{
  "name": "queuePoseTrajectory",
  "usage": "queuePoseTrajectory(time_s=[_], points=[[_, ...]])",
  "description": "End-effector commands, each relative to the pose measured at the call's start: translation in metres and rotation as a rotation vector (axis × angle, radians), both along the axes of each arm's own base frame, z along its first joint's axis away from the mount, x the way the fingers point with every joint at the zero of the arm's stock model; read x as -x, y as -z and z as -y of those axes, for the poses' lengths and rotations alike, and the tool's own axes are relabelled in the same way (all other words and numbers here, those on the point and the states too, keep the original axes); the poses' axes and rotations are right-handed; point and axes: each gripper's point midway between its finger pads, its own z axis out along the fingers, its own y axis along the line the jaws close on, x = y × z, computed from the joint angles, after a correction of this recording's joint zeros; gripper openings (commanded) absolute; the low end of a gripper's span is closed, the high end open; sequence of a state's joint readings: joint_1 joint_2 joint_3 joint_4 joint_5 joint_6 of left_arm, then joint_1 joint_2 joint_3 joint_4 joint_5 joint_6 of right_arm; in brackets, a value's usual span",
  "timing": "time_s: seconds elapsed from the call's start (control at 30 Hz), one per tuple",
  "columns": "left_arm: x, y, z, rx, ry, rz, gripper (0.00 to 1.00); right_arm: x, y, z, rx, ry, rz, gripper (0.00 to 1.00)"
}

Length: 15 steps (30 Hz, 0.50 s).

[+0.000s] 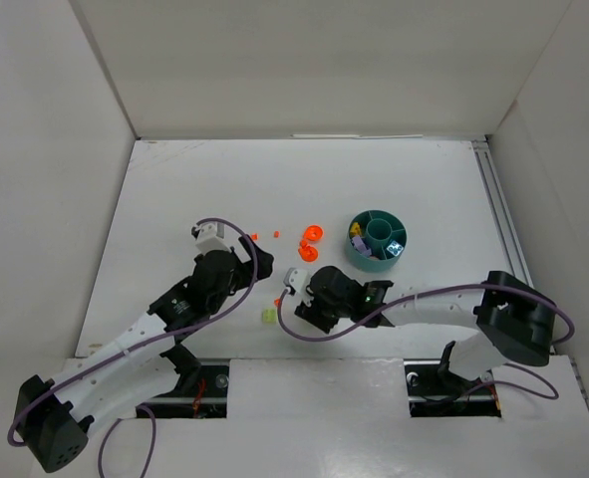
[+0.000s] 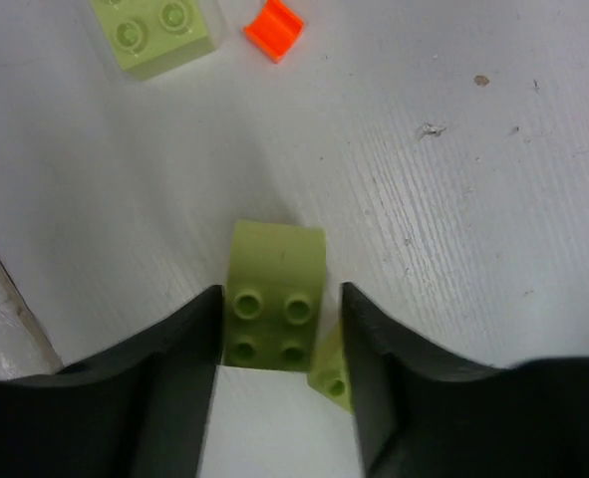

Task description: Sort the legos into containers by color

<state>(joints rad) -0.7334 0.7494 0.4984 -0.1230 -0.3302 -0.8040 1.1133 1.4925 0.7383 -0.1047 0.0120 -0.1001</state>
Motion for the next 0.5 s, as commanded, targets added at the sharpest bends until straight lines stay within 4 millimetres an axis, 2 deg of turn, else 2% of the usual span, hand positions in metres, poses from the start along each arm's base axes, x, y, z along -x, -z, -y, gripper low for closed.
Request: queuePoseTrajectory(time_s=[0.0, 0.13, 0.23, 0.27, 0.3, 0.33, 0.37, 0.4, 0.43, 0.47], points=[[-0.004, -0.008, -0.001, 0.007, -0.006, 0.046, 1.0, -0.008, -0.03, -0.017, -0.086, 0.014, 0.04, 0.51], [-0.004, -0.012, 0.003, 0.003, 0.025, 0.062, 1.0, -0.01, -0.058, -0.021, -0.157, 0.014, 0.074, 0.39], [-0.002, -0.015, 0.014, 0.017, 0.092, 0.086, 1.0, -0.019, -0.087, -0.02, -0.221, 0.042, 0.124, 0.36], [-0.002, -0.023, 0.017, 0.013, 0.124, 0.123, 1.0, -0.023, -0.1, -0.017, -0.257, 0.052, 0.134, 0.36], [0.005, -0.016, 0.024, 0.016, 0.187, 0.126, 1.0, -0.028, -0.107, -0.014, -0.281, 0.059, 0.131, 0.36], [0.005, -0.028, 0.032, 0.048, 0.234, 0.184, 1.0, -0.025, -0.112, -0.014, -0.325, 0.024, 0.097, 0.35], [0.01, -0.041, 0.038, 0.077, 0.287, 0.241, 1.0, -0.04, -0.11, 0.0, -0.354, 0.058, 0.082, 0.32], [0.017, -0.039, 0.042, 0.067, 0.35, 0.282, 1.0, -0.048, -0.131, 0.0, -0.45, 0.038, 0.104, 0.32], [0.032, -0.047, 0.056, 0.101, 0.473, 0.32, 1.0, -0.037, -0.141, -0.004, -0.532, -0.064, 0.052, 0.32], [0.041, -0.071, 0.062, 0.145, 0.537, 0.43, 1.0, -0.04, -0.149, 0.0, -0.577, -0.091, 0.048, 0.32]])
